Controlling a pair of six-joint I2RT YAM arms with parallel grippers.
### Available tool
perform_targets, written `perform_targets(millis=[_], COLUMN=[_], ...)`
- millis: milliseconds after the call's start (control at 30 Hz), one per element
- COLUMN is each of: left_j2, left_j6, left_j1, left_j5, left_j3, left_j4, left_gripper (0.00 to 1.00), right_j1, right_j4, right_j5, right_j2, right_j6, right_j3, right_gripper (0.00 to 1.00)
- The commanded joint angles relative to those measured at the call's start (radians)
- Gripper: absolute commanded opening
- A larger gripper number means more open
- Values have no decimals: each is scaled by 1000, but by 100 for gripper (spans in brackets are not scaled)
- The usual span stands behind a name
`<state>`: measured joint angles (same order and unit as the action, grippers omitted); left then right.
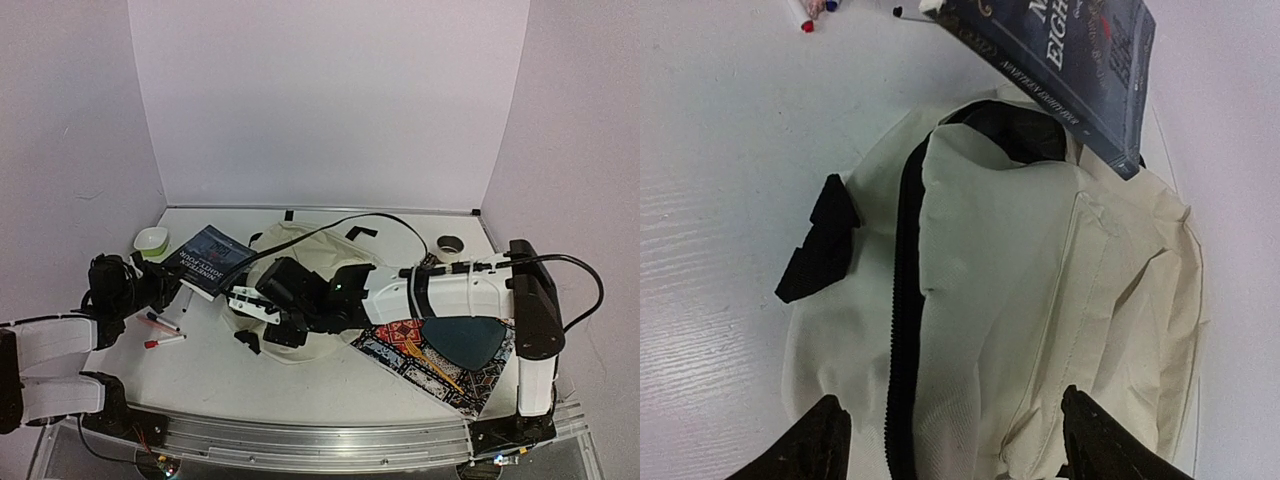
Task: Pack the student bag
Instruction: Pick up the largest pocket of the bag from the student bag.
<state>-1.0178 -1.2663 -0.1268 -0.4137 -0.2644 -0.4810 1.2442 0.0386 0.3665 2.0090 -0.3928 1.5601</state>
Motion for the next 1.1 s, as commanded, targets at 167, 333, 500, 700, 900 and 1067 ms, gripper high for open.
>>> perform_targets(millis=[167, 333, 500, 700, 900, 1067], left_j2=[144, 175, 213, 247, 268, 293], left_j6=[-66, -82, -97, -105, -107, -122], left_j1=[7, 8, 6, 7, 7, 7], left_j5=[-67, -92, -117, -139, -178, -222], left_j3=[9, 26, 30, 48, 48, 57], left_j4=[-199, -199, -198, -195, -190, -189], left_gripper=[0, 0, 0, 0, 0, 0], right_j1=[-18, -40, -50, -77, -125, -169], right_j4=[35, 35, 35, 35, 35, 35], right_j5=[140, 144, 132, 99, 100, 155], right_j2=[45, 24, 36, 49, 16, -14], right_j6=[-10, 5, 10, 22, 53, 100], right_j3=[89, 89, 91, 92, 112, 157], right_gripper=[64, 44, 33, 17, 0, 0])
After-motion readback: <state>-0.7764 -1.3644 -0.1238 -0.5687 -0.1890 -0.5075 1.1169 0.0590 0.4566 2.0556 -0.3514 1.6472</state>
